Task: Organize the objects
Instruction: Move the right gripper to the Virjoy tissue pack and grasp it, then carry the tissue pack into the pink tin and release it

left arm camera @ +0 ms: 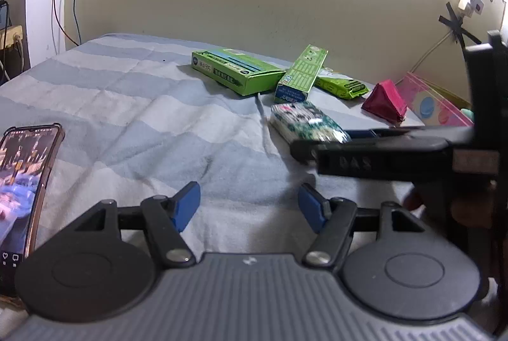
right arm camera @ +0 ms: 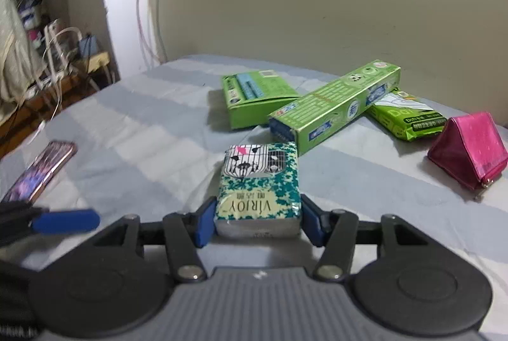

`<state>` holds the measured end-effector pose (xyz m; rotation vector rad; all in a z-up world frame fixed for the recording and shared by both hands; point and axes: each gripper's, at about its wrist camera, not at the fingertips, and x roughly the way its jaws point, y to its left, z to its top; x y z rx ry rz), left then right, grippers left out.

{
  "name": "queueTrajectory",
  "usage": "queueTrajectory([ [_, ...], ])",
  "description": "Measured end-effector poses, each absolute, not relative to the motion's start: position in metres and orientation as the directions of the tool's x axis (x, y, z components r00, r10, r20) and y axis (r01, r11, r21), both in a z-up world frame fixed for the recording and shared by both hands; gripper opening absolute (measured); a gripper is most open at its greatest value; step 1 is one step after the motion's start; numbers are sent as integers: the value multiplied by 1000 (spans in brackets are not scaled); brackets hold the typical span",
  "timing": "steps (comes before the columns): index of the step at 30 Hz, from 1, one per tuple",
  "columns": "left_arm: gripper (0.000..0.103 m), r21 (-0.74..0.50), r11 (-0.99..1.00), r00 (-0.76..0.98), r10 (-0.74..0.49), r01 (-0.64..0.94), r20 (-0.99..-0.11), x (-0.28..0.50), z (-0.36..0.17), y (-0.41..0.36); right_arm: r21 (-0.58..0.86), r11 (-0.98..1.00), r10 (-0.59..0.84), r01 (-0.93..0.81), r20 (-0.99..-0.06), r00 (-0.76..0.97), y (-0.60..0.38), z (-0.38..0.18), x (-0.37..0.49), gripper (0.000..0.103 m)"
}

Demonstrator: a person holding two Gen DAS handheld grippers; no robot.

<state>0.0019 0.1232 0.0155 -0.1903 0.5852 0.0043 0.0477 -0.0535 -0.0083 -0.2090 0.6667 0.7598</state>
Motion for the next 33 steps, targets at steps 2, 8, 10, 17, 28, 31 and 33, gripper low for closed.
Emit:
queueTrajectory([
  [2,70,-173,983,835,-49,-56,-549,4,15,123,44,695,583,-718,-618,527,-76,-10,32,54],
  [8,77,-99,994,828,-24,-38,-561,4,14,111,21,697,576,-717,-612,542,-186,-9,-32,54],
  [10,77,-53,998,822,4,-42,-570,5,13,104,51,726,566,-686,-610,554,-223,-8,-48,55],
  [17,78,-46,998,802,-60,41,-595,2,16,71,-7,827,456,-562,-576,678,-296,-11,-85,66],
  [28,78,-234,917,663,-397,324,-635,17,32,-18,78,917,376,-392,-498,781,-358,-8,-89,69],
  [31,78,-291,878,601,-473,380,-644,23,31,-46,73,896,415,-437,-489,768,-352,-9,-91,69],
  [33,78,-291,870,578,-484,399,-657,27,30,-65,62,889,423,-454,-493,760,-344,-10,-89,69],
])
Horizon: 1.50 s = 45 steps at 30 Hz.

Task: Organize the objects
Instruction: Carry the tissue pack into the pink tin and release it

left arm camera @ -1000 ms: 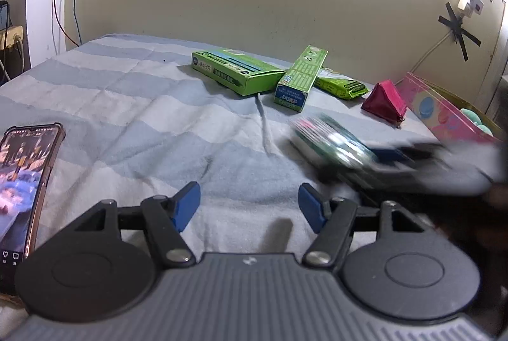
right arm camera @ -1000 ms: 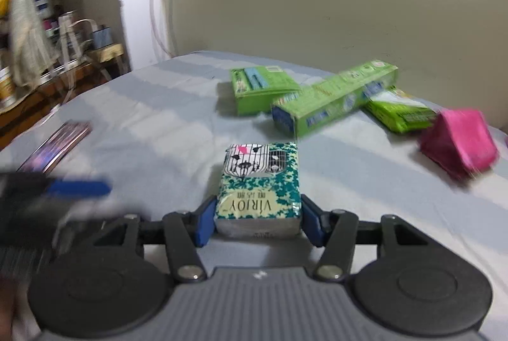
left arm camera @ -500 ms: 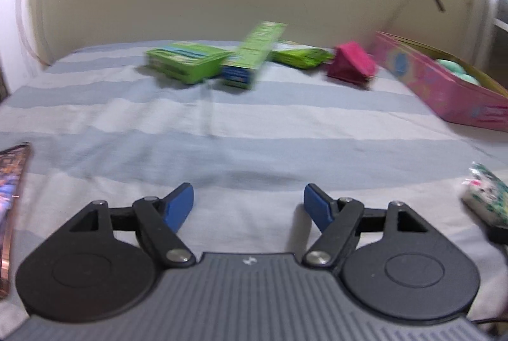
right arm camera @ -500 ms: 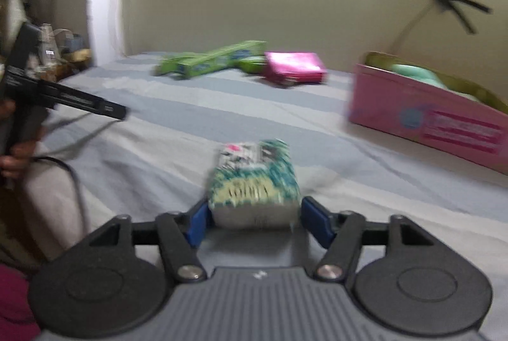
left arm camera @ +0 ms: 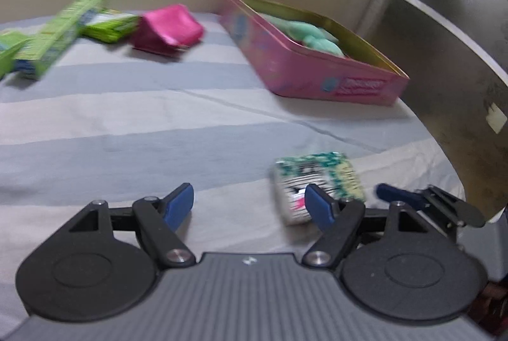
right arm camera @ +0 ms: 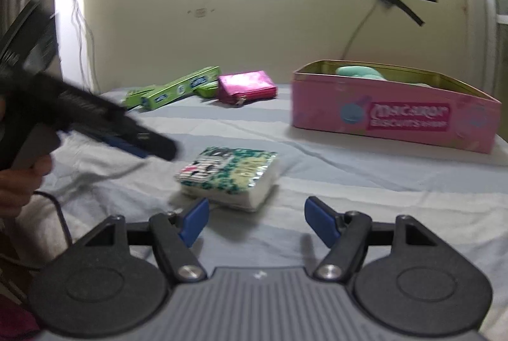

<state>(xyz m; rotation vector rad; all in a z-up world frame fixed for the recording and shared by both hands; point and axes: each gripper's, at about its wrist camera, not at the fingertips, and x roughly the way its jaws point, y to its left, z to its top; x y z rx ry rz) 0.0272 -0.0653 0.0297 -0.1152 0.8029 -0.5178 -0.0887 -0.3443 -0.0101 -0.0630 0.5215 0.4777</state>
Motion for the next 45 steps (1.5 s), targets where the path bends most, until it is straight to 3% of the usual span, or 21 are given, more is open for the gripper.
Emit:
queueTrajectory([
  [3,77,-268,869,561,-477,416,-677,35,26,-88,48,876,436,-479,-501,748,-331,-9,-82,68],
  [5,75,-260,870,562,-474,420,-678,37,26,-100,40,870,441,-491,-510,739,-324,-9,-75,62],
  [7,62,-286,845,528,-512,451,-678,40,27,-110,50,868,447,-495,-515,732,-323,-10,-70,50],
  [10,62,-275,828,506,-526,489,-684,43,27,-132,51,880,430,-472,-507,747,-332,-13,-70,47],
  [21,60,-176,726,449,-577,664,-682,42,41,-233,90,953,295,-289,-490,821,-418,-14,-76,45],
  [31,60,-60,730,610,-611,681,-504,93,115,-275,-10,970,231,-244,-297,926,-448,45,-10,45],
  [40,60,-88,802,668,-547,590,-505,169,92,-302,-49,977,178,-210,-363,915,-434,29,81,46],
  [45,61,-59,819,679,-511,571,-527,167,87,-293,-7,987,144,-158,-364,920,-436,17,86,51],
])
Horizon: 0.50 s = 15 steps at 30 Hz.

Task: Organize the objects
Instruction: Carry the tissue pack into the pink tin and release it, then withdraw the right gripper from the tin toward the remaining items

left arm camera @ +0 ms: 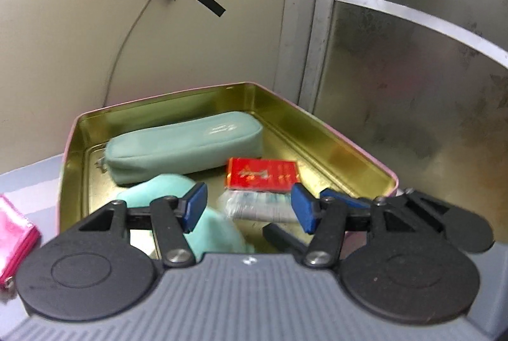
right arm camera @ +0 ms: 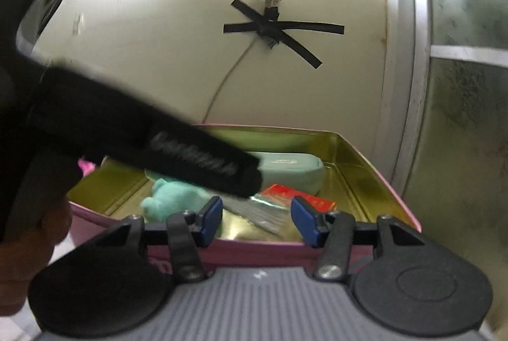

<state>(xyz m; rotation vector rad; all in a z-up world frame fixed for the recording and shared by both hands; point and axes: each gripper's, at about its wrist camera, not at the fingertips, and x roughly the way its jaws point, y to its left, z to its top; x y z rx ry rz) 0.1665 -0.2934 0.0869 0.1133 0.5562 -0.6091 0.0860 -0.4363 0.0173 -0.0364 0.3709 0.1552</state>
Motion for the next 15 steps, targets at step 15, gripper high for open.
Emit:
queueTrajectory([
  [15,69,48,908,797,-338,416,-500,78,56,-155,253,940,314,-228,-386,867,-398,-6,8,53],
])
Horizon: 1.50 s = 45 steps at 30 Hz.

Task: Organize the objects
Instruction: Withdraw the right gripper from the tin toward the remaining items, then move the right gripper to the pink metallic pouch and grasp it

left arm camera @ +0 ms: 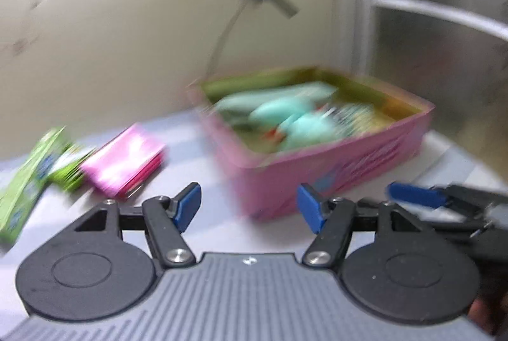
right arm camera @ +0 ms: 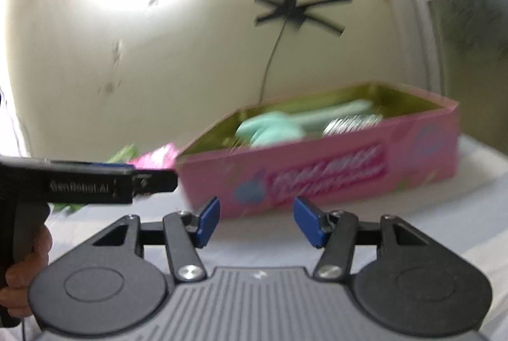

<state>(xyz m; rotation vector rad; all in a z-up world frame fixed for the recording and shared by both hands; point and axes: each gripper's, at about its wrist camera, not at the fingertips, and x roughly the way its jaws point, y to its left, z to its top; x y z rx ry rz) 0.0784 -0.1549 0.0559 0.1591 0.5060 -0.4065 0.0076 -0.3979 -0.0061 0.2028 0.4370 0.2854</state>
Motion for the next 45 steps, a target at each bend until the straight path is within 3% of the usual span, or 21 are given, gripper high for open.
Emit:
queueTrajectory([
  [7,71,71,976,794,-126,208,-595,98,18,-63,229,908,419,-351,-489,765,-339,-12,6,53],
  [14,70,134,991,848,79,-10,-523,111,21,26,192,892,441,-409,-562,699,-277,-11,26,58],
  [20,70,-197,979,832,-75,-42,-549,122,22,82,98,895,403,-435,-595,695,-219,-9,63,59],
  [26,70,-236,971,842,-102,-31,-531,114,24,88,63,934,319,-352,-590,742,-187,-8,104,60],
  [31,71,-257,966,828,-129,-18,-546,114,20,90,96,955,288,-280,-522,802,-178,5,132,85],
  [34,76,-275,961,825,-149,-8,-545,112,20,91,20,955,265,-296,-507,820,-165,10,153,100],
  [36,77,-277,961,824,-158,1,-545,111,20,90,-36,940,273,-338,-511,815,-159,10,170,103],
  [39,77,-273,962,822,-160,5,-547,110,21,89,-31,927,301,-373,-528,794,-159,12,201,103],
  [44,78,-273,962,822,-160,6,-546,112,20,88,141,930,354,-340,-596,721,-168,9,244,100],
  [45,78,-273,962,822,-160,6,-546,113,21,88,145,926,362,-349,-601,712,-168,8,245,88],
])
